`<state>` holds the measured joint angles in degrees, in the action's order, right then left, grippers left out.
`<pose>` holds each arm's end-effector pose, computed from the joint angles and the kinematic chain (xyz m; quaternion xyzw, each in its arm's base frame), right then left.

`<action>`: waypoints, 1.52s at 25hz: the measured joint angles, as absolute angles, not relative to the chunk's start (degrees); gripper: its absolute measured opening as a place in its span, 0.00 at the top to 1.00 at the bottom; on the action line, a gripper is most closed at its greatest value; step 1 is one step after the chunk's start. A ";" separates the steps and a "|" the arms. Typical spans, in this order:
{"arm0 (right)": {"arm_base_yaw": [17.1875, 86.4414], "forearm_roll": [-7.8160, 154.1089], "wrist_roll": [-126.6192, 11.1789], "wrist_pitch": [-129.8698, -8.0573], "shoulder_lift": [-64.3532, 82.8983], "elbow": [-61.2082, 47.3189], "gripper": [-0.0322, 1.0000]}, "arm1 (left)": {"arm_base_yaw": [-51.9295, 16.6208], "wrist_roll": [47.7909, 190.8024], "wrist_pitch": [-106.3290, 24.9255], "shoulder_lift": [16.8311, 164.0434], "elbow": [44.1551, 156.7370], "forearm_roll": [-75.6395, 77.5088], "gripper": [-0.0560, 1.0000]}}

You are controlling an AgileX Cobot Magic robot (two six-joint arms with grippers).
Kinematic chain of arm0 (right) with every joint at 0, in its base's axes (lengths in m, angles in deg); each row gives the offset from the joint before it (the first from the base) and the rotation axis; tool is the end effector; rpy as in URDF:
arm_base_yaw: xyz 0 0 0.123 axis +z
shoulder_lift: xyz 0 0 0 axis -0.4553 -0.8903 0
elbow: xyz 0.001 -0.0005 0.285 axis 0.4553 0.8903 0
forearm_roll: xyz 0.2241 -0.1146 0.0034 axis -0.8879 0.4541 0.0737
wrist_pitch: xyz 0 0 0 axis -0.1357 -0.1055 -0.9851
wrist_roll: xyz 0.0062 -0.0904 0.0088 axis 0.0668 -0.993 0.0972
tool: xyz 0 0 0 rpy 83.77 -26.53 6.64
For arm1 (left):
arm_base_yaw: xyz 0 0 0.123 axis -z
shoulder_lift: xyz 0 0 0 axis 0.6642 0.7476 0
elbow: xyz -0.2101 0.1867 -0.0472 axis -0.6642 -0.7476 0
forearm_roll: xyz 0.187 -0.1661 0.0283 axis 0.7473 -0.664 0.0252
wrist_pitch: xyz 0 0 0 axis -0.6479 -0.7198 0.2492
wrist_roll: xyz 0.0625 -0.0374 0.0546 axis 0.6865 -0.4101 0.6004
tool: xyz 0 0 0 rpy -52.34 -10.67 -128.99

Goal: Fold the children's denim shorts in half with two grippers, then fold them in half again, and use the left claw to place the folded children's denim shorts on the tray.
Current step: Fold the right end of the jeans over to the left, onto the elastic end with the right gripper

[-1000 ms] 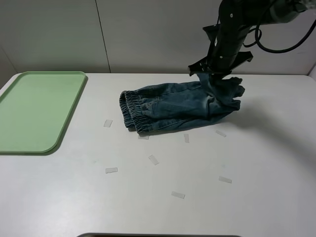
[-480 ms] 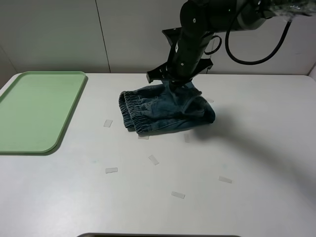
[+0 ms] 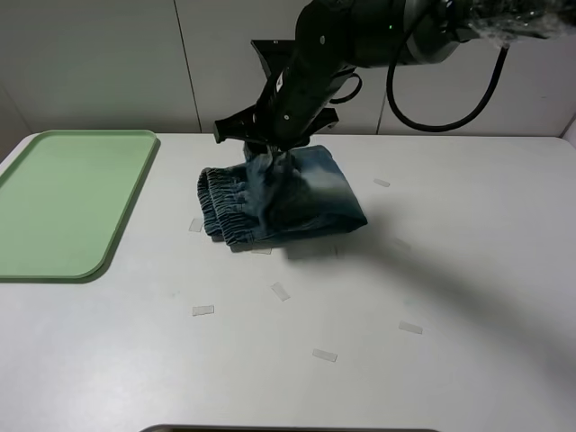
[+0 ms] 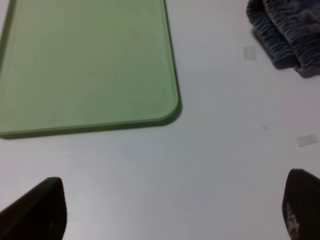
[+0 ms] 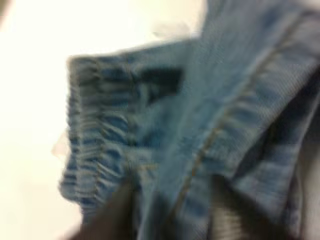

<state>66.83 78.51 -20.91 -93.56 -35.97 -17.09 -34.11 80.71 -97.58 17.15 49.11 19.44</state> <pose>0.3501 0.2941 0.1985 -0.2002 0.9372 0.1439 0.2467 -0.0037 0.0075 0.2755 0.0206 0.8532 -0.0110 0.5211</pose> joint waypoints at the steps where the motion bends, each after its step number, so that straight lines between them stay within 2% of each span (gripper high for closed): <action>1: 67.18 78.01 -22.10 -92.11 -35.97 -17.09 0.58 | -34.11 80.71 -97.58 17.15 49.11 19.44 0.14; 3: 67.74 76.62 -25.07 -89.17 -35.97 -17.09 0.40 | -34.11 80.71 -97.58 17.15 49.11 19.44 0.14; 6: 68.63 73.38 -28.51 -86.60 -36.14 -17.09 0.32 | -34.11 80.71 -97.53 17.15 49.11 19.44 0.14; 15: 68.31 74.12 -30.19 -86.05 -36.84 -17.09 0.31 | -34.11 80.71 -97.53 17.15 49.11 19.44 0.14; 25: 60.76 77.50 -26.94 -93.04 -40.88 -17.09 0.31 | -34.11 80.71 -97.47 17.15 49.11 19.44 0.14; 32: 59.15 71.21 -28.18 -93.47 -45.04 -17.09 0.32 | -34.11 80.71 -97.47 17.15 49.11 19.44 0.14; 38: 60.81 66.06 -30.86 -92.74 -46.10 -17.09 0.34 | -34.11 80.71 -97.47 17.15 49.11 19.44 0.14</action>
